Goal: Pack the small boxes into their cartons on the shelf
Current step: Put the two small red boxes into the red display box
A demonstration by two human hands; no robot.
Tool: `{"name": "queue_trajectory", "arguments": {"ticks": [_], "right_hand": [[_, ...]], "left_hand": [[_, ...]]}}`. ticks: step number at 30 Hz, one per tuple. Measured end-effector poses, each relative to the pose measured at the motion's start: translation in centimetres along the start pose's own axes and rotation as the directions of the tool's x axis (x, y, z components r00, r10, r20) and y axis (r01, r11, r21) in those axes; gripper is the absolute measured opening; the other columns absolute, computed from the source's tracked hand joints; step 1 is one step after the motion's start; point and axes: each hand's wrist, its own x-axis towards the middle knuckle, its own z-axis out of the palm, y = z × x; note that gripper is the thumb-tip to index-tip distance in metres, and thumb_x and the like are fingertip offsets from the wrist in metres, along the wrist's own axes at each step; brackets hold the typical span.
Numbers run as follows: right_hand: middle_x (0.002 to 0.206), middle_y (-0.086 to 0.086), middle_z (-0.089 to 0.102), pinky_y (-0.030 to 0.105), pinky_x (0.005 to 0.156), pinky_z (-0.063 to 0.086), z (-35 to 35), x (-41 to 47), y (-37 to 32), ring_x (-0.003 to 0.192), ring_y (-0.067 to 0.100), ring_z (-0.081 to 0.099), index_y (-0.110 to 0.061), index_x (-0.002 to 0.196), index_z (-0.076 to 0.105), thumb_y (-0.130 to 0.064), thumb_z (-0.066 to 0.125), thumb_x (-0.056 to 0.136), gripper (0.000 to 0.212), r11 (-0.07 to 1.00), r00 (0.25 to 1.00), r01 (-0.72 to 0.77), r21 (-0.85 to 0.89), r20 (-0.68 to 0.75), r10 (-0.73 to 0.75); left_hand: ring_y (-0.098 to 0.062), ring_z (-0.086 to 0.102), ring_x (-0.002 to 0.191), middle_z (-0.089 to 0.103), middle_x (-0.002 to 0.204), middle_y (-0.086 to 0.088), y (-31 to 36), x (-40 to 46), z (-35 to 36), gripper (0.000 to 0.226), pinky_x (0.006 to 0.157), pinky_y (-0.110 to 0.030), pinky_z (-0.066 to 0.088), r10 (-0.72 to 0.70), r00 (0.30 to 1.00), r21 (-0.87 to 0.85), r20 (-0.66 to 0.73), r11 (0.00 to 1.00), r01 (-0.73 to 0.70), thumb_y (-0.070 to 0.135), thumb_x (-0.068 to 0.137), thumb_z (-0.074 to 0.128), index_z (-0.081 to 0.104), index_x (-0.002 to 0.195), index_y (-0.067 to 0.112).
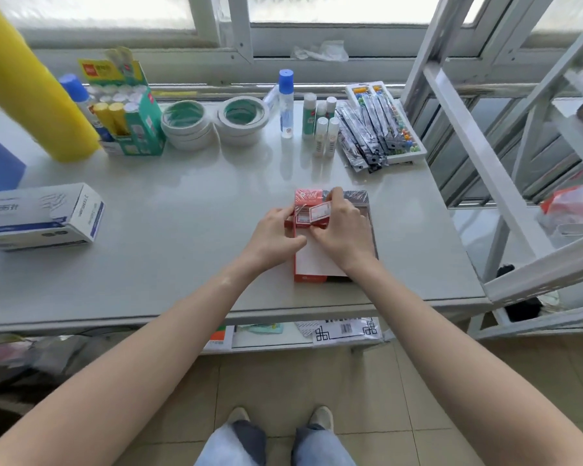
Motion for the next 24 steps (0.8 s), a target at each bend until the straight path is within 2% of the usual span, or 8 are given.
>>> {"name": "queue_trajectory", "arguments": {"ticks": [4,7,9,11,13,16,20,24], "right_hand": [[0.098,0.013,0.068,0.03,0.063,0.036,0.3,-0.2,-0.9,0.091,0.035,0.065,-0.01,0.107,0.044,-0.022,0.068,0.076,0.042,0.998,1.0,0.012,0.055,0.009,-0.012],[0.095,0.013,0.07,0.033,0.065,0.044,0.2,-0.1,-1.3,0.09,0.035,0.065,-0.009,0.105,0.045,-0.024,0.071,0.074,0.043,0.996,0.998,0.039,0.08,0.037,-0.042],[0.097,0.012,0.07,0.038,0.075,0.05,0.2,0.0,-1.2,0.093,0.034,0.065,-0.011,0.105,0.046,-0.028,0.072,0.073,0.044,0.996,0.997,0.051,0.067,0.056,-0.055],[0.103,0.01,0.068,0.041,0.082,0.045,-0.1,0.0,-0.8,0.101,0.032,0.061,-0.014,0.108,0.048,-0.039,0.071,0.073,0.048,0.997,0.998,0.067,-0.031,0.022,-0.066],[0.108,0.008,0.062,0.041,0.084,0.04,-0.7,0.1,-0.2,0.106,0.031,0.053,-0.016,0.11,0.051,-0.05,0.068,0.073,0.053,0.986,0.996,0.065,-0.156,-0.042,-0.073],[0.111,0.011,0.054,0.041,0.085,0.039,-1.4,0.3,0.9,0.108,0.031,0.046,-0.015,0.11,0.052,-0.055,0.068,0.072,0.057,0.959,0.995,0.037,-0.28,-0.08,-0.062],[0.111,0.014,0.051,0.041,0.083,0.039,-1.2,0.4,1.7,0.107,0.033,0.045,-0.01,0.103,0.053,-0.059,0.062,0.075,0.057,0.94,0.993,0.014,-0.34,-0.105,-0.052],[0.114,0.016,0.048,0.041,0.084,0.041,-0.8,0.6,1.0,0.106,0.035,0.047,-0.008,0.11,0.049,-0.044,0.066,0.077,0.052,0.955,0.992,0.024,-0.294,-0.108,-0.059]], "left_hand": [[-0.022,0.053,0.109,0.058,0.112,-0.012,-0.8,-0.3,-0.5,0.053,0.087,-0.016,0.035,0.001,1.0,0.01,-0.014,1.0,-0.001,0.01,0.075,0.059,0.056,0.127,0.019],[-0.023,0.051,0.11,0.057,0.112,-0.014,-1.2,-0.3,-0.9,0.053,0.084,-0.014,0.032,0.003,0.999,0.02,-0.032,1.0,-0.002,0.008,0.076,0.059,0.055,0.127,0.019],[-0.023,0.05,0.111,0.056,0.112,-0.014,-1.3,-0.4,-1.0,0.053,0.083,-0.012,0.03,0.001,1.0,0.034,-0.027,0.999,0.0,0.008,0.077,0.059,0.053,0.129,0.018],[-0.022,0.05,0.112,0.051,0.117,-0.014,-1.2,-0.5,-1.0,0.053,0.091,-0.013,0.033,-0.018,1.0,0.023,-0.023,1.0,0.018,0.008,0.078,0.058,0.05,0.13,0.015],[-0.023,0.048,0.118,0.042,0.127,-0.013,-1.0,-0.6,-1.1,0.061,0.104,-0.024,0.036,-0.049,0.999,-0.008,-0.024,0.999,0.048,0.009,0.079,0.059,0.04,0.137,0.011],[-0.026,0.04,0.129,0.033,0.136,-0.013,-1.1,-0.4,-0.9,0.075,0.111,-0.036,0.034,-0.061,0.996,-0.006,-0.06,0.998,0.061,0.013,0.079,0.062,0.026,0.144,0.01],[-0.029,0.031,0.131,0.034,0.135,-0.013,-0.6,0.1,-0.5,0.075,0.109,-0.028,0.023,-0.013,0.995,0.06,-0.1,0.998,0.019,0.013,0.076,0.062,0.028,0.143,0.015],[-0.031,0.03,0.13,0.033,0.135,-0.013,-0.2,0.7,0.0,0.077,0.109,-0.029,0.024,0.0,0.995,0.076,-0.099,0.997,0.008,0.013,0.075,0.061,0.026,0.144,0.014]]}}
